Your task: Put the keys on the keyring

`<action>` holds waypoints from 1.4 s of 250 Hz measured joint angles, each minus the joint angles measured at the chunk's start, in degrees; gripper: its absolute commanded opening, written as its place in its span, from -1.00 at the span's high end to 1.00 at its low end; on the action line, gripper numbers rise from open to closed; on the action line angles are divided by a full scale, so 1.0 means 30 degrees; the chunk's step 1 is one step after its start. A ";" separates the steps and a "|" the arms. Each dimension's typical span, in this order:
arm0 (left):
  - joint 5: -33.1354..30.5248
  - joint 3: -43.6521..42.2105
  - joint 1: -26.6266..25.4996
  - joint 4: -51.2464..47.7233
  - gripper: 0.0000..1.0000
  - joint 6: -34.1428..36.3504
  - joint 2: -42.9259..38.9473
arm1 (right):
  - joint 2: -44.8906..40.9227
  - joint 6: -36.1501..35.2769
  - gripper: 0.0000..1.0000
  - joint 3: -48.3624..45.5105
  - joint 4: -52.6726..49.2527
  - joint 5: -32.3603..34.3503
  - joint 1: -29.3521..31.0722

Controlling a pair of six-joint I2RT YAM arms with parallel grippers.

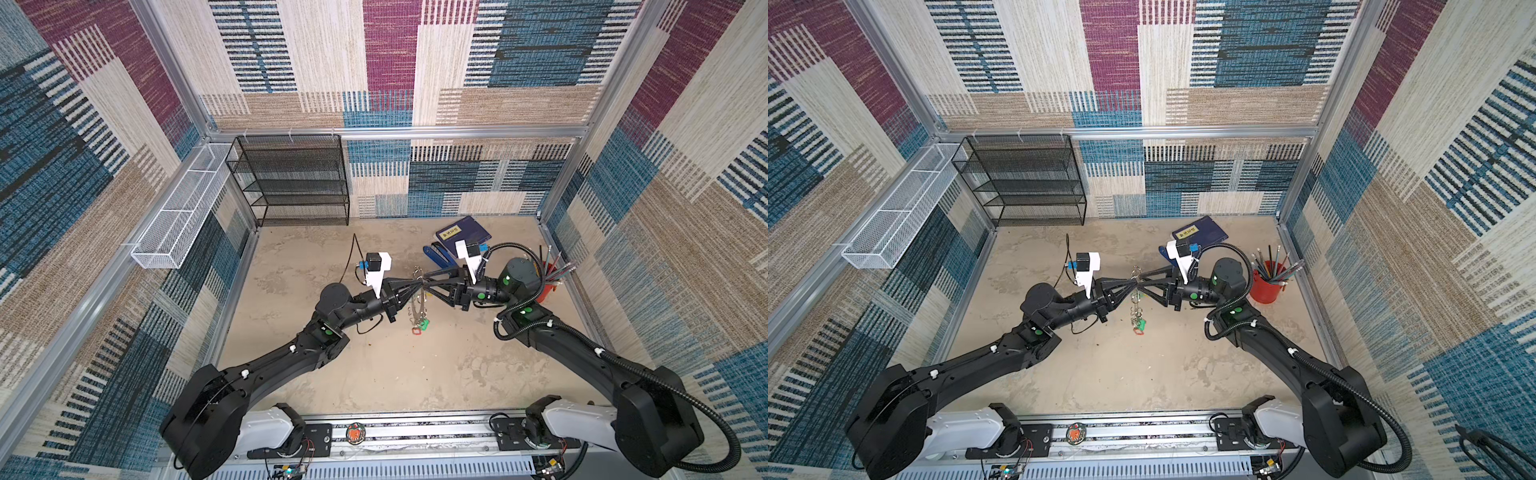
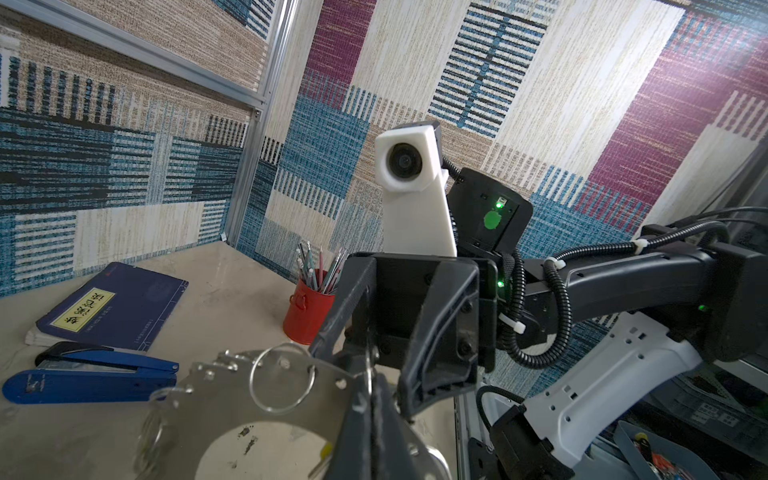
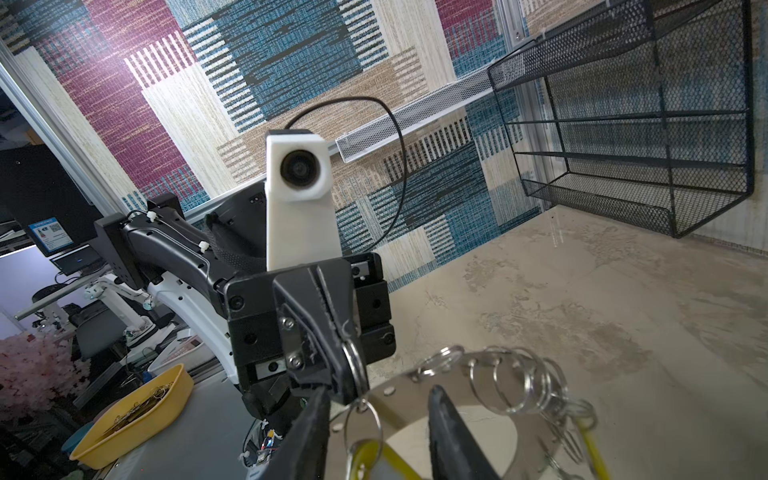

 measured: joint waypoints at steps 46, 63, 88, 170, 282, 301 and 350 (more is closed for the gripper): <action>0.0408 0.0000 0.0095 0.0015 1.00 0.0007 0.0022 | 0.0299 0.0736 0.65 -0.0044 0.1122 -0.0488 0.0000; 0.0481 0.0000 0.0102 0.0015 1.00 0.0007 0.0022 | 0.0364 0.0933 0.78 -0.0153 0.1610 -0.0663 0.0000; 0.0554 -0.0007 0.0138 0.0015 1.00 0.0007 0.0022 | 0.0437 0.1268 0.96 -0.0189 0.2113 -0.0794 -0.0007; 0.0845 -0.0007 0.0197 0.0087 0.88 0.0000 0.0051 | 0.0525 0.1545 1.00 -0.0335 0.2667 -0.0940 0.0000; 0.0831 0.0656 0.0721 -0.5799 0.11 0.0437 -0.3220 | 0.0444 0.0182 1.00 0.0095 0.1224 -0.0597 0.0102; 0.1013 0.0984 0.1137 -0.7679 0.01 0.0678 -0.4036 | 0.0495 0.0051 1.00 0.0109 0.0991 -0.0532 0.0102; 0.1523 0.6222 0.2200 -1.7121 -0.04 0.4641 -0.4065 | 0.0539 -0.1078 1.00 0.0561 -0.0277 -0.0277 0.0415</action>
